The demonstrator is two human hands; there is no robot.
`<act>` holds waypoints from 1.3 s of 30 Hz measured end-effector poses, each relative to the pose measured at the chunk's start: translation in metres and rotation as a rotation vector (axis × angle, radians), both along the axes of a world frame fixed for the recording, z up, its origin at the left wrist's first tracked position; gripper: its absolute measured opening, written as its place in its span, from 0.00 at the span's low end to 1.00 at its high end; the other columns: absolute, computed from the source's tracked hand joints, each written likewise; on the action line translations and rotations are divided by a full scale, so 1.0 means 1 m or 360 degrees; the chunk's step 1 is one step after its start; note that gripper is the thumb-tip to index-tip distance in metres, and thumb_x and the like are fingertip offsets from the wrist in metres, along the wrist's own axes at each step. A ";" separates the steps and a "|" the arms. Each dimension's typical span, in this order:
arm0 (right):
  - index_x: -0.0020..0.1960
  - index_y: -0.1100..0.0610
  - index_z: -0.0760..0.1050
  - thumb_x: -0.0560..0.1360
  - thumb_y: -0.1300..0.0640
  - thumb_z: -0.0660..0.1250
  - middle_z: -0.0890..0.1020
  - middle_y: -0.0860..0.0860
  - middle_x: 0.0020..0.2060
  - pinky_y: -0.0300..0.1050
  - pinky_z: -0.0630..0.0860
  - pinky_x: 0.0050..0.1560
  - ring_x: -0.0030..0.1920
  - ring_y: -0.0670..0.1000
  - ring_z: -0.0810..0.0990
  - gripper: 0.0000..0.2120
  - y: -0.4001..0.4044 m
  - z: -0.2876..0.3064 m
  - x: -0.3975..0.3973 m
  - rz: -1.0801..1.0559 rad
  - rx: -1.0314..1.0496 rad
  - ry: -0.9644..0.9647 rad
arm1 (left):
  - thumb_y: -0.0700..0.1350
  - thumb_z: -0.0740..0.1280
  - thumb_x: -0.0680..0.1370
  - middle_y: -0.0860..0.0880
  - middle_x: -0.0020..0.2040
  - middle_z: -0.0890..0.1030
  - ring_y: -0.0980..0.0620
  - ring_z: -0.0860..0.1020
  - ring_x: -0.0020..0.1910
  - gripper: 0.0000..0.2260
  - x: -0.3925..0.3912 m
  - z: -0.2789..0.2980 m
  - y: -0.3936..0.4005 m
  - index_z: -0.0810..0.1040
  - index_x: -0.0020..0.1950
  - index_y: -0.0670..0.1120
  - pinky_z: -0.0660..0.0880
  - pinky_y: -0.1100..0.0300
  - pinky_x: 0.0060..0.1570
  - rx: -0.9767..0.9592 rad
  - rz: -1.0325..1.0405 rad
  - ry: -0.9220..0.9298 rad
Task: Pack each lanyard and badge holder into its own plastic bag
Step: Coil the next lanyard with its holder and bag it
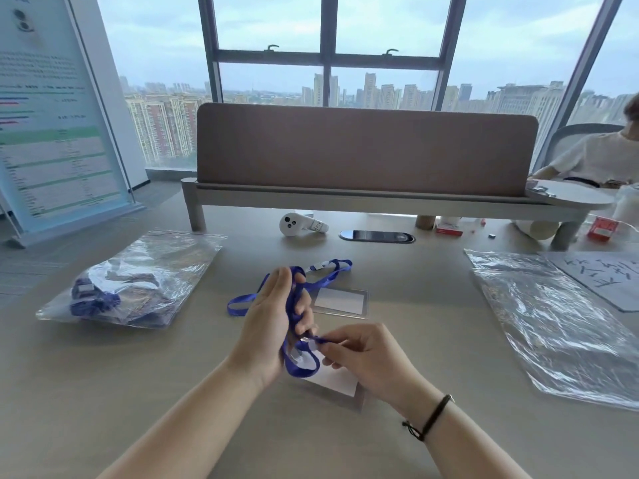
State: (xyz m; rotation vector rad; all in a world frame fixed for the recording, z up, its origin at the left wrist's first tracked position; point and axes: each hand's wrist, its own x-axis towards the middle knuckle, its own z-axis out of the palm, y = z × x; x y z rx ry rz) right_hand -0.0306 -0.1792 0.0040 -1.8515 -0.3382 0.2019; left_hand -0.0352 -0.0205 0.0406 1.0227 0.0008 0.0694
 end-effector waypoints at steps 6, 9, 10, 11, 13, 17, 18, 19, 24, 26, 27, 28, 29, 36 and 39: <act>0.51 0.43 0.82 0.66 0.52 0.79 0.84 0.42 0.48 0.37 0.73 0.36 0.34 0.44 0.76 0.15 -0.009 0.012 -0.002 -0.0063 -0.0188 -0.0170 | 0.54 0.56 0.83 0.46 0.30 0.58 0.54 0.53 0.25 0.15 -0.007 0.006 -0.020 0.65 0.41 0.47 0.50 0.60 0.26 0.0325 0.0022 -0.0179; 0.50 0.46 0.82 0.67 0.54 0.76 0.84 0.42 0.47 0.41 0.70 0.32 0.31 0.48 0.72 0.12 -0.006 0.011 -0.010 0.0185 -0.0116 -0.0110 | 0.55 0.55 0.84 0.46 0.30 0.58 0.53 0.53 0.25 0.17 -0.012 0.012 -0.031 0.62 0.39 0.46 0.49 0.58 0.27 0.0303 0.0022 -0.0243; 0.47 0.48 0.83 0.68 0.55 0.75 0.85 0.42 0.44 0.42 0.70 0.33 0.30 0.48 0.72 0.08 -0.006 0.010 -0.012 0.0211 -0.0084 -0.0081 | 0.56 0.54 0.84 0.47 0.29 0.59 0.53 0.53 0.26 0.17 -0.013 0.014 -0.033 0.63 0.39 0.47 0.49 0.58 0.27 0.0293 0.0021 -0.0266; 0.44 0.50 0.83 0.69 0.56 0.75 0.84 0.44 0.38 0.42 0.70 0.33 0.30 0.48 0.73 0.05 -0.007 0.012 -0.013 0.0213 -0.0065 -0.0062 | 0.56 0.53 0.84 0.47 0.29 0.60 0.53 0.53 0.26 0.17 -0.014 0.016 -0.033 0.66 0.40 0.48 0.49 0.58 0.27 0.0286 0.0022 -0.0285; 0.40 0.55 0.80 0.71 0.60 0.75 0.82 0.47 0.31 0.39 0.69 0.31 0.28 0.46 0.74 0.04 -0.013 0.016 -0.013 0.0208 -0.0015 -0.0018 | 0.54 0.51 0.85 0.47 0.29 0.61 0.54 0.54 0.25 0.16 -0.013 0.019 -0.029 0.71 0.45 0.48 0.50 0.60 0.26 0.0300 0.0025 -0.0326; 0.45 0.57 0.81 0.70 0.60 0.77 0.82 0.50 0.30 0.37 0.68 0.30 0.29 0.48 0.74 0.06 -0.026 0.024 -0.011 0.0242 -0.0124 0.0054 | 0.47 0.54 0.86 0.54 0.27 0.67 0.55 0.60 0.24 0.14 -0.009 0.011 -0.013 0.73 0.47 0.41 0.60 0.65 0.24 0.0823 0.0113 -0.0454; 0.45 0.57 0.82 0.71 0.60 0.77 0.82 0.48 0.29 0.37 0.69 0.31 0.29 0.47 0.74 0.05 -0.028 0.025 -0.012 0.0251 -0.0174 0.0048 | 0.46 0.55 0.86 0.57 0.28 0.69 0.56 0.64 0.26 0.15 -0.008 0.007 -0.011 0.74 0.46 0.41 0.64 0.67 0.28 0.1069 0.0146 -0.0522; 0.44 0.57 0.83 0.71 0.59 0.76 0.82 0.47 0.30 0.37 0.69 0.33 0.30 0.46 0.74 0.04 -0.028 0.025 -0.012 0.0250 -0.0224 0.0016 | 0.46 0.57 0.85 0.58 0.30 0.73 0.58 0.68 0.29 0.14 -0.008 0.003 -0.009 0.76 0.44 0.43 0.66 0.68 0.32 0.1313 0.0171 -0.0598; 0.37 0.47 0.79 0.68 0.51 0.79 0.80 0.39 0.31 0.30 0.64 0.31 0.27 0.38 0.73 0.08 -0.022 0.021 -0.015 0.0103 -0.0514 -0.0245 | 0.49 0.58 0.83 0.55 0.38 0.76 0.55 0.75 0.39 0.13 -0.004 -0.026 -0.008 0.74 0.40 0.53 0.73 0.57 0.41 0.2289 -0.0016 -0.0871; 0.37 0.46 0.78 0.67 0.51 0.79 0.77 0.34 0.26 0.30 0.64 0.30 0.27 0.38 0.72 0.09 -0.025 0.015 -0.017 0.0070 -0.0580 -0.0241 | 0.52 0.56 0.82 0.54 0.41 0.75 0.53 0.75 0.41 0.12 -0.001 -0.038 -0.006 0.75 0.42 0.53 0.75 0.51 0.43 0.2541 -0.0103 -0.0840; 0.39 0.47 0.79 0.67 0.52 0.79 0.76 0.35 0.24 0.32 0.65 0.29 0.25 0.39 0.71 0.08 -0.029 0.013 -0.018 0.0043 -0.0584 -0.0216 | 0.52 0.55 0.82 0.54 0.44 0.75 0.51 0.76 0.44 0.12 0.001 -0.044 -0.005 0.77 0.45 0.53 0.76 0.50 0.44 0.2671 -0.0158 -0.0801; 0.40 0.47 0.81 0.67 0.53 0.78 0.76 0.37 0.23 0.34 0.65 0.29 0.25 0.40 0.70 0.07 -0.034 0.013 -0.018 0.0009 -0.0579 -0.0201 | 0.51 0.55 0.82 0.54 0.47 0.76 0.50 0.76 0.47 0.12 0.002 -0.049 -0.003 0.78 0.49 0.53 0.76 0.51 0.47 0.2817 -0.0187 -0.0810; 0.41 0.47 0.81 0.67 0.54 0.77 0.76 0.38 0.23 0.35 0.66 0.30 0.25 0.41 0.70 0.06 -0.040 0.013 -0.018 -0.0032 -0.0574 -0.0208 | 0.51 0.55 0.83 0.54 0.51 0.77 0.50 0.76 0.52 0.13 0.002 -0.055 -0.001 0.79 0.52 0.53 0.75 0.53 0.51 0.2929 -0.0172 -0.0858; 0.46 0.45 0.81 0.71 0.45 0.74 0.81 0.39 0.40 0.33 0.70 0.44 0.46 0.40 0.77 0.06 -0.077 0.011 -0.026 -0.0390 -0.0824 -0.0454 | 0.49 0.51 0.86 0.58 0.79 0.61 0.57 0.55 0.80 0.20 -0.002 -0.059 -0.012 0.63 0.78 0.56 0.48 0.60 0.78 0.2882 -0.0444 -0.0604; 0.51 0.47 0.81 0.73 0.45 0.72 0.80 0.40 0.46 0.38 0.68 0.49 0.52 0.43 0.76 0.09 -0.086 0.008 -0.033 -0.0505 -0.0898 -0.0435 | 0.50 0.49 0.86 0.60 0.80 0.56 0.56 0.51 0.80 0.21 -0.006 -0.057 -0.019 0.58 0.80 0.57 0.46 0.60 0.78 0.2808 -0.0485 -0.0469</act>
